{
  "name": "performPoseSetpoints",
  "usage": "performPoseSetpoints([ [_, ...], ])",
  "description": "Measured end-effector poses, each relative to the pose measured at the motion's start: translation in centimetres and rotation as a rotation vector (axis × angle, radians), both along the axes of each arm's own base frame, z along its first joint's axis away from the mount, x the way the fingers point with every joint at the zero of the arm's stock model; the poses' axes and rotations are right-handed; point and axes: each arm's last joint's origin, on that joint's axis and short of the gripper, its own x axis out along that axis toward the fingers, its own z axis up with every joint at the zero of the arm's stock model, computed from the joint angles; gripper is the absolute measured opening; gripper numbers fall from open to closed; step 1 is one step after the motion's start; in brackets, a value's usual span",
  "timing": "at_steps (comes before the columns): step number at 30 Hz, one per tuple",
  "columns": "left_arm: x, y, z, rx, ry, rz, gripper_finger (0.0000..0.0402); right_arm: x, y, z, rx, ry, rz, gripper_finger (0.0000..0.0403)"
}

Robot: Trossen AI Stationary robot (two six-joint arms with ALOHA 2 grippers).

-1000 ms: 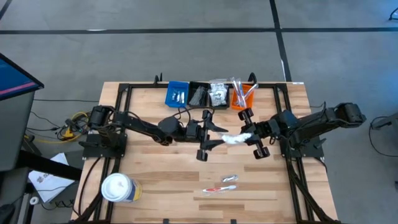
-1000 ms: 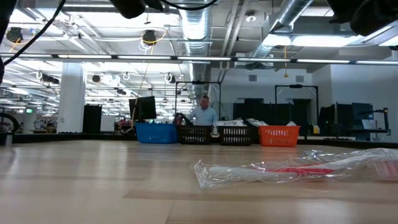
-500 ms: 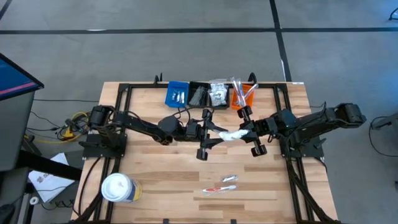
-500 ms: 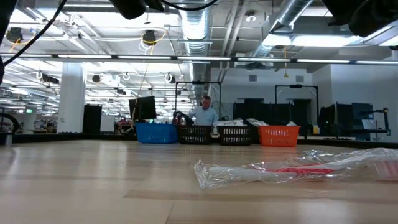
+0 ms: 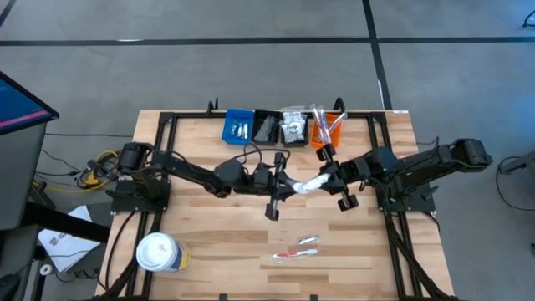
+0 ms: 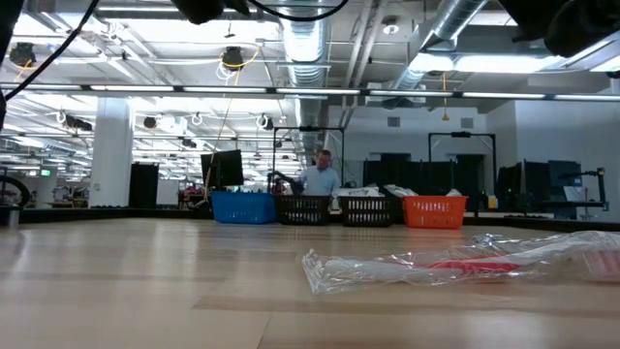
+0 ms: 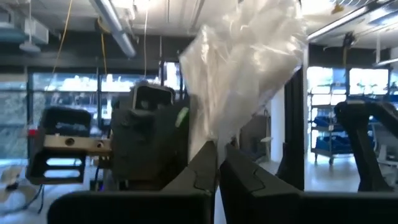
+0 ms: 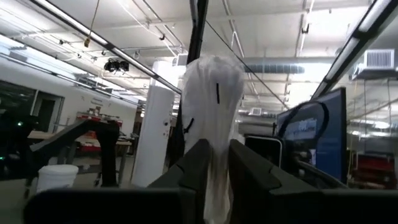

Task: Pick & Place Travel size toiletries
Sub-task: Put the white vanity pack into the right black bin

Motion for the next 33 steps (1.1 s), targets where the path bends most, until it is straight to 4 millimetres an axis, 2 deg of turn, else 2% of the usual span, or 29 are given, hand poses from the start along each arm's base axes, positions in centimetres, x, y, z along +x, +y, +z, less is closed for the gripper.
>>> performPoseSetpoints([
  [7,-1.4,-1.5,1.4,0.010,0.143,0.114,0.0001,0.0,0.0,-0.1,0.038,0.065,0.024,0.0102],
  [14,-4.6,-3.7,4.7,0.044,0.157,0.216,0.0001,-0.6,0.0,0.2,0.033,0.107,0.022,0.0153],
  [19,-6.5,-4.0,5.7,-0.001,0.272,0.209,0.0000,-1.4,-0.1,0.6,0.025,0.142,0.018,0.0182],
  [22,-7.2,-3.8,5.6,-0.067,0.362,0.196,0.0000,-1.9,-0.1,0.7,0.002,0.173,0.005,0.0193],
  [26,-7.5,-3.4,4.5,-0.143,0.496,0.185,0.0000,-2.3,-0.1,0.7,-0.005,0.209,-0.001,0.0195],
  [33,-7.0,-2.0,2.0,-0.292,0.721,0.141,0.0000,-1.4,-0.2,-0.7,-0.011,0.339,-0.006,0.0172],
])
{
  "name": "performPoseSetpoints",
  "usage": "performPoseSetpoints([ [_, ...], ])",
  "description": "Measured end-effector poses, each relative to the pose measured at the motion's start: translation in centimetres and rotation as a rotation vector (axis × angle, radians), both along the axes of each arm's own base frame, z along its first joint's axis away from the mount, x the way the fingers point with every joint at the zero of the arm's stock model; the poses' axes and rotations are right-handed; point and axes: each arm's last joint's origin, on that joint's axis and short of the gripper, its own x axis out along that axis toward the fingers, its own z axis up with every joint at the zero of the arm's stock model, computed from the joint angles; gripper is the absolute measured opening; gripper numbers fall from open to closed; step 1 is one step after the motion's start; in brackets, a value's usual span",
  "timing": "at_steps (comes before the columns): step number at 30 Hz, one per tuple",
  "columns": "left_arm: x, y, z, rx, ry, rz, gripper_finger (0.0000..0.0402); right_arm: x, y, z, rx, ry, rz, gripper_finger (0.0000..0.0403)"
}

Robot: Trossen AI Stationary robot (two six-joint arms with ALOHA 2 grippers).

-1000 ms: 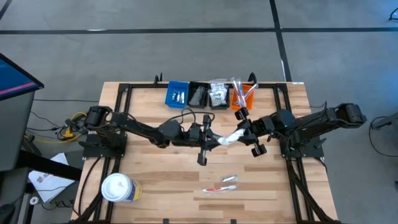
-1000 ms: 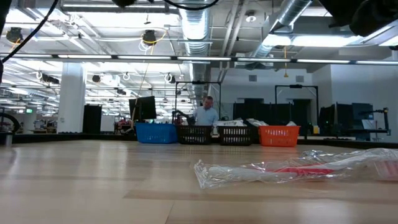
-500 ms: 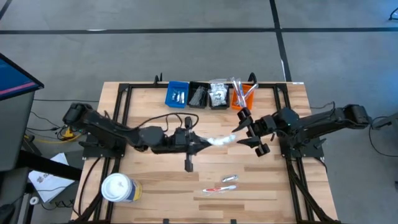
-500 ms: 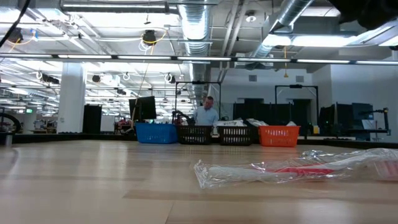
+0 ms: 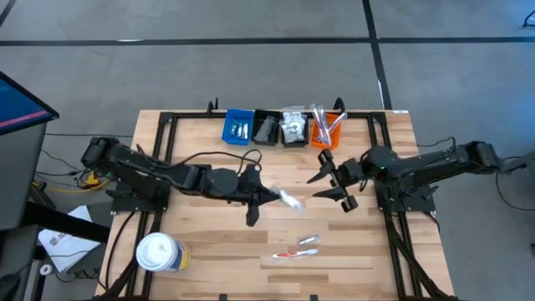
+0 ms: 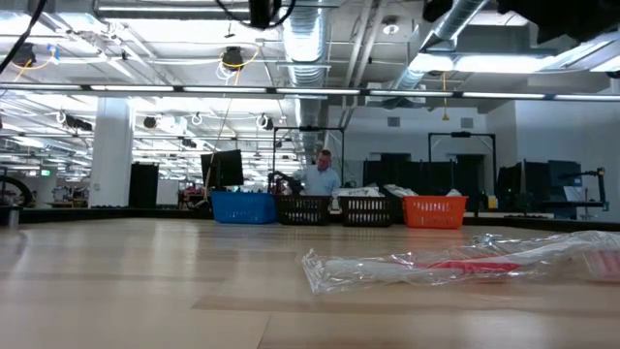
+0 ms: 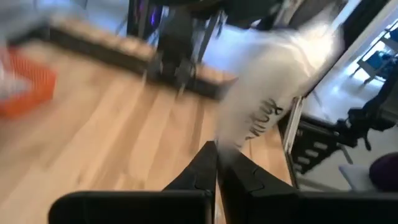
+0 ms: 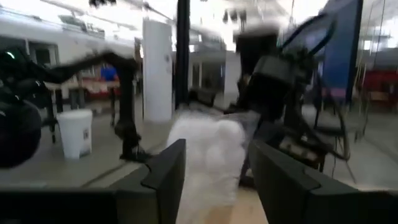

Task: Pick & Place Travel size toiletries
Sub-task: Put the white vanity pack into the right black bin

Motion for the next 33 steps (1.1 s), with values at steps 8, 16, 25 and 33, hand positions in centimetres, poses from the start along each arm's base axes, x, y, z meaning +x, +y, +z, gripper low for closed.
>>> performPoseSetpoints([
  [8,0.4,0.5,-2.0,-0.135,0.151,-0.038,0.0000,2.8,-0.2,0.0,-0.036,0.328,-0.023,0.0153],
  [16,1.6,-0.3,-5.7,-0.260,0.351,-0.133,0.0000,4.9,-0.2,-1.2,-0.073,0.502,-0.060,0.0161],
  [25,2.9,-0.2,-8.2,-0.290,0.416,-0.157,0.0000,7.4,0.3,-2.8,-0.102,0.633,-0.040,0.0198],
  [33,3.1,-0.3,-7.8,-0.276,0.371,-0.193,0.0000,9.5,1.4,-3.8,-0.131,0.696,-0.006,0.0230],
])
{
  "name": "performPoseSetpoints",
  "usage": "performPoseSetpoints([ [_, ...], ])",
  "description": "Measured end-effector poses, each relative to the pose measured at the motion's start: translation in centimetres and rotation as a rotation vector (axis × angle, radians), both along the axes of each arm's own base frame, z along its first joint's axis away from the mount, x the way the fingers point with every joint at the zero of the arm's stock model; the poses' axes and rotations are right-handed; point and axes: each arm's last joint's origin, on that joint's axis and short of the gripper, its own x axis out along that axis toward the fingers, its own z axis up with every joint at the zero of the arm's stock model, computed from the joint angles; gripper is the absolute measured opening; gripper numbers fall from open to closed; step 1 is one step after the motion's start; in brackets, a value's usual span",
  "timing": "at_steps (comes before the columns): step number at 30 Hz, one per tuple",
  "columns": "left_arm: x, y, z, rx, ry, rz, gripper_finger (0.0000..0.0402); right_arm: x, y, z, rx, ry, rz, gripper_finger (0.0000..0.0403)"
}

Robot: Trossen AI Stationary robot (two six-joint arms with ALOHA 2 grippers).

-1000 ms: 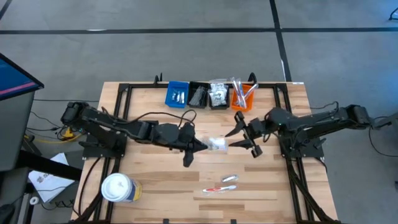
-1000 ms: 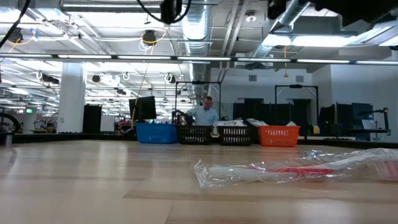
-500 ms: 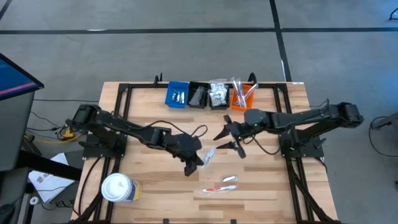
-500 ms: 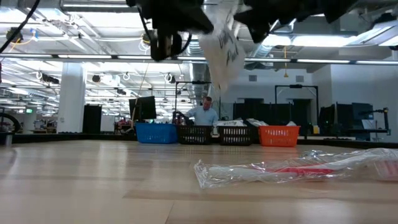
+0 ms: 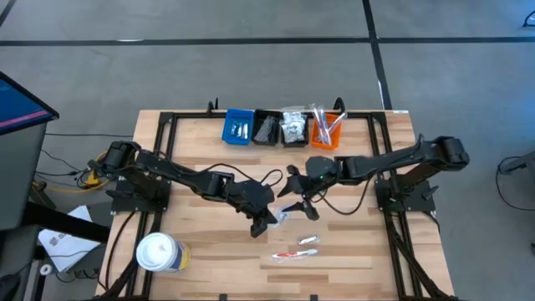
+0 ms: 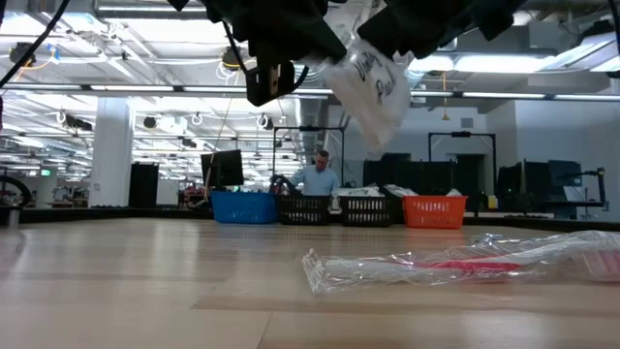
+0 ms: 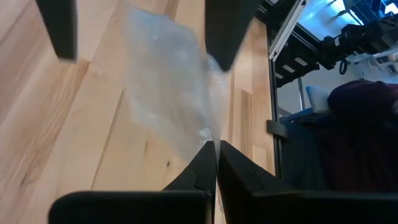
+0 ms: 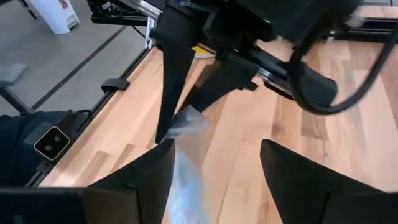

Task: Pick & Place Travel size toiletries
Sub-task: Put the white vanity pack into the right black bin

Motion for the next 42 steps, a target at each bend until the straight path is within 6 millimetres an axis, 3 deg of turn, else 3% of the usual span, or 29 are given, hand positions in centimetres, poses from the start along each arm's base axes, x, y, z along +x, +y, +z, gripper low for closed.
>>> performPoseSetpoints([
  [8,0.1,0.2,0.0,0.014,-0.010,-0.011,0.0000,1.4,1.2,-0.6,0.013,0.034,0.086,0.0235],
  [16,0.1,0.2,0.0,0.022,-0.012,-0.012,0.0000,1.6,1.7,-0.3,0.024,0.046,0.118,0.0226],
  [21,0.1,0.2,0.1,0.023,-0.013,-0.011,0.0000,1.6,1.7,-0.3,0.024,0.045,0.118,0.0172],
  [29,0.0,0.0,0.1,0.044,-0.022,-0.016,0.0001,1.5,1.4,-0.1,0.026,0.041,0.104,0.0015],
  [36,-0.3,-1.3,0.2,0.093,-0.035,0.013,0.0044,0.5,0.6,2.1,0.033,-0.081,0.060,0.0003],
  [42,-0.7,-1.9,0.9,0.198,-0.083,0.075,0.0117,-2.6,-0.8,3.3,0.020,-0.235,-0.043,0.0002],
])
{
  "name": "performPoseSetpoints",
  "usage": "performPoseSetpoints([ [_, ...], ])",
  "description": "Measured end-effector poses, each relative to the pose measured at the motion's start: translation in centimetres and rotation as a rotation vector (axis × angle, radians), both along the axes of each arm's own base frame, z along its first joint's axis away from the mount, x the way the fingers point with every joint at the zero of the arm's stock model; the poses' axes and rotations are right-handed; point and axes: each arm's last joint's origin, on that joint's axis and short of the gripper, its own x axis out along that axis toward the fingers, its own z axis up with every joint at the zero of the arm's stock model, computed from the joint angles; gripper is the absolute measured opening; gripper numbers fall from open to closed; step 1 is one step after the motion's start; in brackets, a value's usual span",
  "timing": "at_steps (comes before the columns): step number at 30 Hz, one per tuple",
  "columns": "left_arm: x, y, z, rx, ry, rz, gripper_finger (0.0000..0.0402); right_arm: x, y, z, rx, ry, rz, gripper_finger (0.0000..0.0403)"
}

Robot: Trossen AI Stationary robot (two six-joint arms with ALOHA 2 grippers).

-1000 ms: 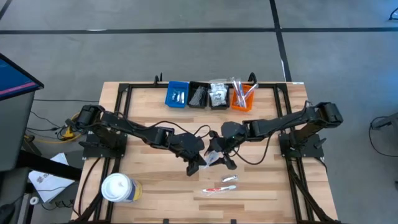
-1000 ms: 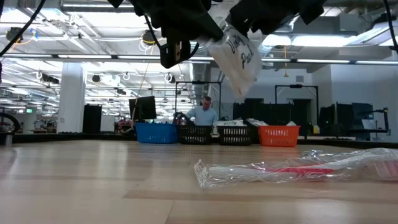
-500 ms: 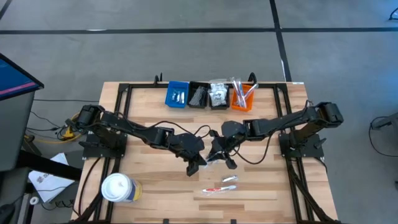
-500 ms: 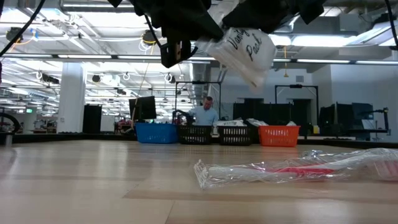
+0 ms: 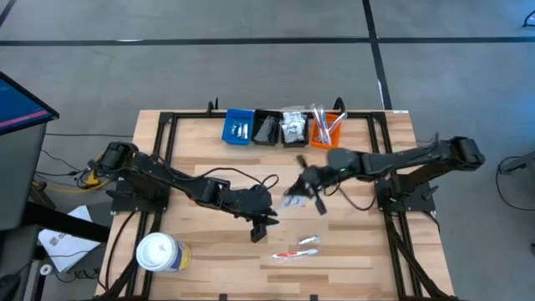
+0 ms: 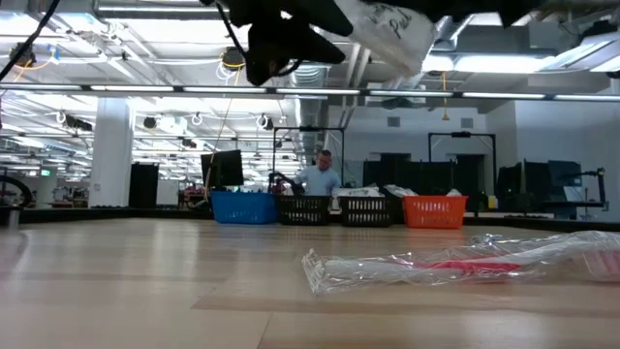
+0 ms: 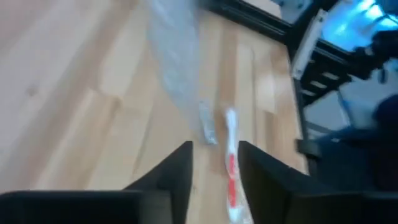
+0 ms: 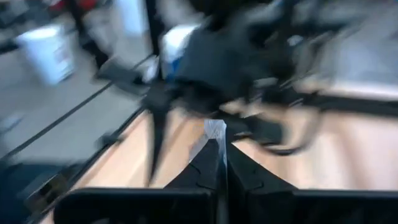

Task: Pick & Place Travel size toiletries
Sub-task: Put the white vanity pack into the right black bin

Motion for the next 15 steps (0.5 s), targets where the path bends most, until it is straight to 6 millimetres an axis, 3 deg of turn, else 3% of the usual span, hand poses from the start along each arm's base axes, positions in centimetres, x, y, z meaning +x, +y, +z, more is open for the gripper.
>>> performPoseSetpoints([
  [5,-1.0,-0.3,1.6,0.137,-0.076,0.077,0.0161,-3.5,-2.6,-0.5,-0.018,-0.250,-0.179,0.0001],
  [11,-1.1,-0.5,2.7,0.311,-0.193,0.188,0.0174,-6.8,-6.8,-2.7,0.074,-0.521,-0.359,0.0000],
  [15,-0.6,0.3,3.7,0.417,-0.279,0.281,0.0170,-7.4,-8.1,-3.4,0.165,-0.545,-0.247,0.0000],
])
